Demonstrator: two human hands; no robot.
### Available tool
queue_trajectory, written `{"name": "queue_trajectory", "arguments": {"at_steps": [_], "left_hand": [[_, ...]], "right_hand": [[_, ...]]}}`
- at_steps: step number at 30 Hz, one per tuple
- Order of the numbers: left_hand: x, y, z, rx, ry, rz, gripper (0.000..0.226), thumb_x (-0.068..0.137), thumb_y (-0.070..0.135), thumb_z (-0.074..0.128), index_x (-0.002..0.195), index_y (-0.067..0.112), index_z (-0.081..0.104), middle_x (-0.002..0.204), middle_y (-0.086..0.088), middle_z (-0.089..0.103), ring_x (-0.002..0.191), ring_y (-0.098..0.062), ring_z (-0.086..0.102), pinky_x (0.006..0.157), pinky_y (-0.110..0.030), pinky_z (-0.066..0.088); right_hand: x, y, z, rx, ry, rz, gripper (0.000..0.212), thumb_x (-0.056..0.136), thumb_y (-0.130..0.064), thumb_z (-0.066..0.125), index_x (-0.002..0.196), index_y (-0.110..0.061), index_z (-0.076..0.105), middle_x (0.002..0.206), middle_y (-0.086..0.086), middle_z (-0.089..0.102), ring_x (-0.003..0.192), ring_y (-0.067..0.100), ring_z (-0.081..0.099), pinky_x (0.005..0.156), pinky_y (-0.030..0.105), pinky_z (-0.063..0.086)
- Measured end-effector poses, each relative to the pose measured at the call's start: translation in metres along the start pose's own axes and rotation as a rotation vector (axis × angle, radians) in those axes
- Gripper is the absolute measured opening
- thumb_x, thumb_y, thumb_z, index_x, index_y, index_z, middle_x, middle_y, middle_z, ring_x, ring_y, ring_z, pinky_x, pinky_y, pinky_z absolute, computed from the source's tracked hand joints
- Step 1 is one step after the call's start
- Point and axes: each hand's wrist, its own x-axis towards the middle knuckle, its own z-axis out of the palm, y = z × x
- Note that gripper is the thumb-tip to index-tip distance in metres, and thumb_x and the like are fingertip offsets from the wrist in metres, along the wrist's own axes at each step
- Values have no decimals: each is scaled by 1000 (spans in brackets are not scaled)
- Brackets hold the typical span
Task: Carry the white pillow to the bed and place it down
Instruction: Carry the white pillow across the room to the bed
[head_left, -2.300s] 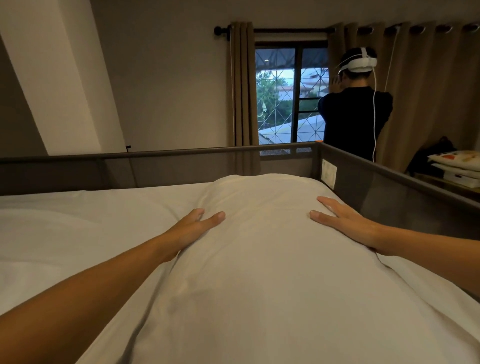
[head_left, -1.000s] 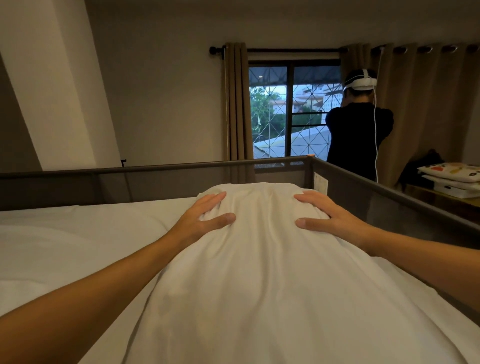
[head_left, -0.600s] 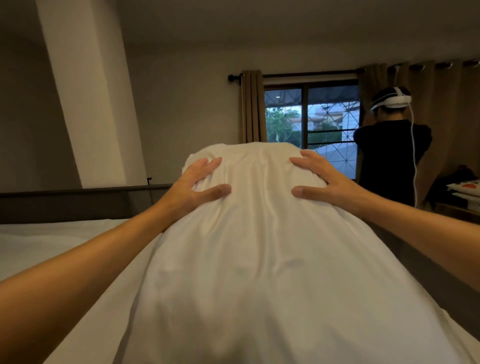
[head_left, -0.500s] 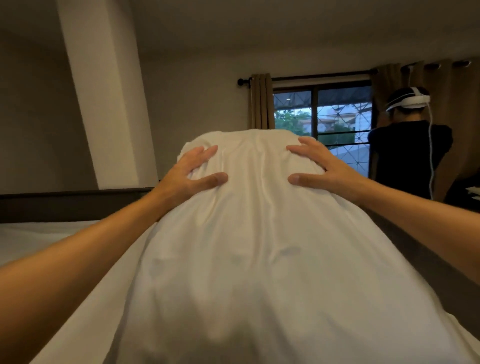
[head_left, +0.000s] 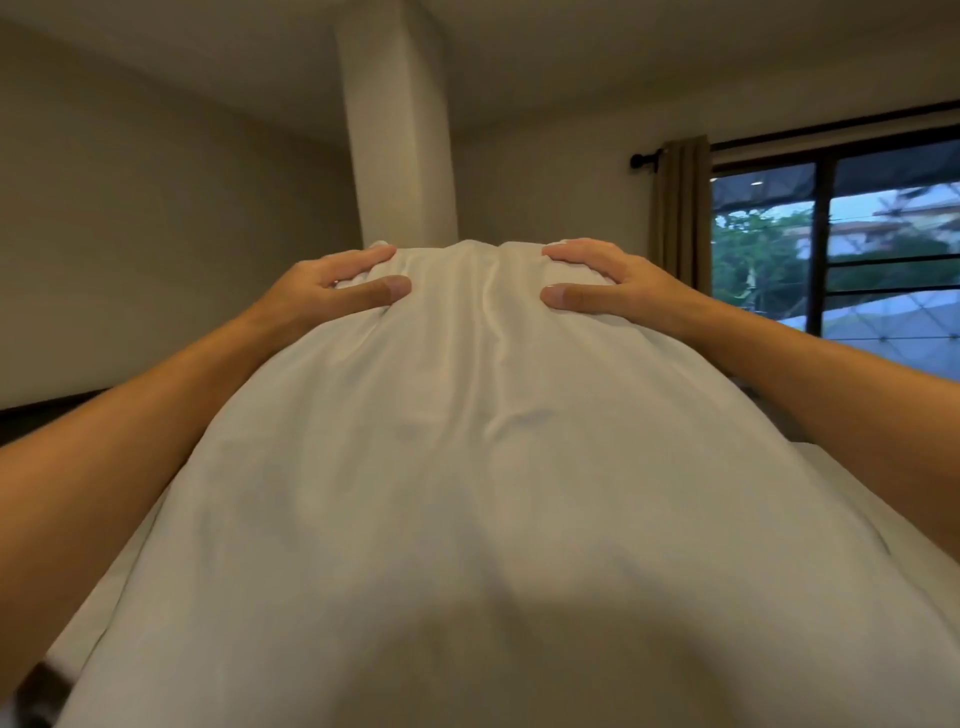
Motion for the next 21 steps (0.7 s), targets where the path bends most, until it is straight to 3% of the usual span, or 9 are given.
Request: {"name": "queue_trajectory", "arguments": {"at_steps": [6,10,13,16,19,21], "left_hand": [[-62,-5,-86,75,134,-10,75,57,72,68,127,48,55,134,30,49,109,8,50,76,-11,39],[-110,-10,-158,160,206,-28,73,63,70,66,131,47,52,141,26,45,121,1,47,81,-13,37],[-154,-16,-217,249,251,-35,72,66,67,66,133,45,50,144,26,43,127,2,43,89,-15,33],[-204,-24,-272,343,298,-61,69,66,69,65,131,51,49,144,28,38,124,4,40,88,-14,31],[-258,-31,-315,450,367,-106,70,61,76,63,127,56,49,141,27,35,123,3,37,92,-17,28],[-294,-37,-339,540,411,-129,79,58,75,61,132,50,47,143,24,35,127,1,36,97,-17,26]], "right_hand": [[30,-66,59,108,-98,-84,71,63,-69,70,129,-48,54,141,-16,42,117,3,47,81,17,36],[47,-125,115,185,-138,-141,70,64,-65,72,129,-47,54,140,-17,41,113,2,49,78,17,39],[55,-172,168,210,-166,-199,68,69,-60,71,132,-44,52,144,-14,38,119,8,48,86,21,38],[60,-215,227,254,-190,-253,66,76,-52,70,136,-40,48,151,-12,32,127,13,42,88,16,37],[61,-252,287,284,-231,-315,71,72,-58,70,137,-45,45,154,-17,24,135,12,33,106,31,30],[58,-273,326,324,-263,-369,72,72,-61,70,138,-49,43,155,-22,20,138,9,29,110,33,26]]}}
